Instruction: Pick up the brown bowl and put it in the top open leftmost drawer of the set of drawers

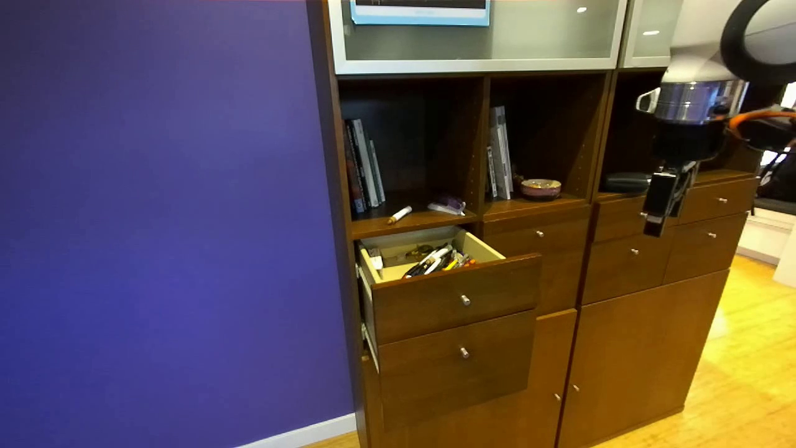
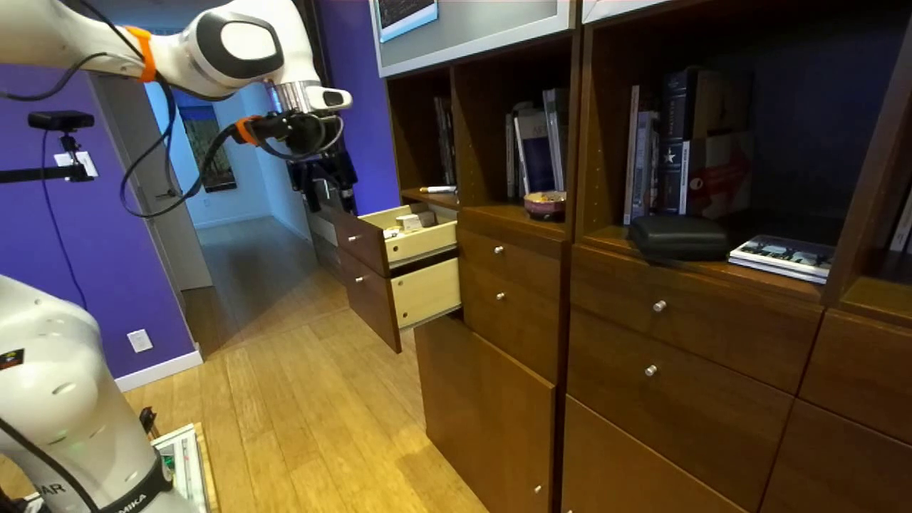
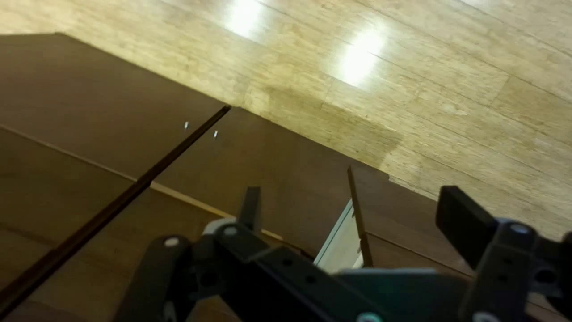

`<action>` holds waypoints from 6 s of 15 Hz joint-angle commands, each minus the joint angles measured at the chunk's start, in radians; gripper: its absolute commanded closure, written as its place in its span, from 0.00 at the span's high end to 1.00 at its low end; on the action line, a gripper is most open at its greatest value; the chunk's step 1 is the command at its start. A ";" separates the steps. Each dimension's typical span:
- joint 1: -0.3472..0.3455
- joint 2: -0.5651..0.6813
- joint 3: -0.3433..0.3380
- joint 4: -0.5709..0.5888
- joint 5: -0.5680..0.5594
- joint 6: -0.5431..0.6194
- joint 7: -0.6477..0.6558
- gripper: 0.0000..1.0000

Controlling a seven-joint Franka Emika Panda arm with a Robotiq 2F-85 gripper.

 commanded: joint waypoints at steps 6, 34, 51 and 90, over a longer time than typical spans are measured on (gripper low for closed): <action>-0.023 0.360 -0.045 0.283 -0.247 0.206 -0.218 1.00; -0.114 0.719 -0.079 0.488 -0.215 0.768 -0.474 1.00; -0.221 0.843 -0.009 0.629 0.195 0.777 -0.602 1.00; -0.232 0.882 -0.020 0.725 0.312 0.583 -0.609 0.68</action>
